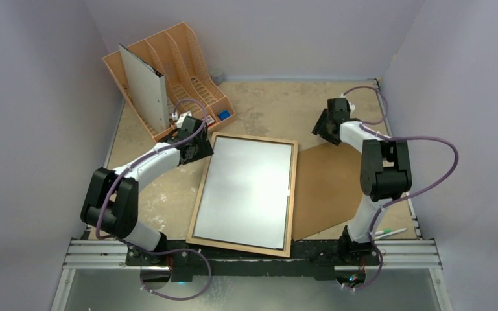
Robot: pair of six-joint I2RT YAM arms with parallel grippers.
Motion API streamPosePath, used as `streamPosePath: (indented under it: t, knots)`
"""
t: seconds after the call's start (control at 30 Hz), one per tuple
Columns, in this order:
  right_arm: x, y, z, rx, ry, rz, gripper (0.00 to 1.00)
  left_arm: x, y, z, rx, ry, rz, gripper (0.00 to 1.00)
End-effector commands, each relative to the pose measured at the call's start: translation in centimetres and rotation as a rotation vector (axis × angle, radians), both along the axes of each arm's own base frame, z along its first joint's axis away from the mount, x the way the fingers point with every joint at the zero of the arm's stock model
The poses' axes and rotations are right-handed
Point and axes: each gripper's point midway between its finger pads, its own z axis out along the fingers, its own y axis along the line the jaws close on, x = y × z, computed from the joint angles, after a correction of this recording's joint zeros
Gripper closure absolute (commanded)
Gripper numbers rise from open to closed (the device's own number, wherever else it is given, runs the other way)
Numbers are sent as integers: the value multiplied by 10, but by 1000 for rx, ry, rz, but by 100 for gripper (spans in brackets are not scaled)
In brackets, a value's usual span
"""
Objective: Put the photo into the frame
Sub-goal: Move the photo frame item to the center of the board.
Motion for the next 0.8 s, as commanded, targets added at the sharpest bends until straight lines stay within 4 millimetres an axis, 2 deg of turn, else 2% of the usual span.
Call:
streamPosePath:
  t: [0.0,0.13,0.23,0.27,0.33,0.4,0.53,0.67,0.77]
  knots:
    - [-19,-20,32,-1,-32,-143,34,17,-11,50,-50,-109,-50,36]
    - [-37,-35,53,33,-79,-227,28,21,-26,70,-87,-161,-103,34]
    - [-59,-42,61,63,-90,-287,15,29,-56,88,-124,-214,-203,33]
    - [-68,-54,61,68,-85,-335,10,32,-68,91,-137,-224,-241,33]
    - [-90,-70,56,72,-66,-410,5,39,-98,105,-175,-254,-329,32]
    - [-115,-95,48,78,-37,-520,2,45,-130,111,-207,-276,-422,32]
    - [-159,-129,34,94,21,-696,1,52,-200,126,-329,-328,-608,32]
    - [-191,-142,22,124,54,-836,1,54,-269,131,-443,-370,-782,31]
    - [-208,-146,12,157,91,-912,1,54,-319,127,-481,-408,-902,31]
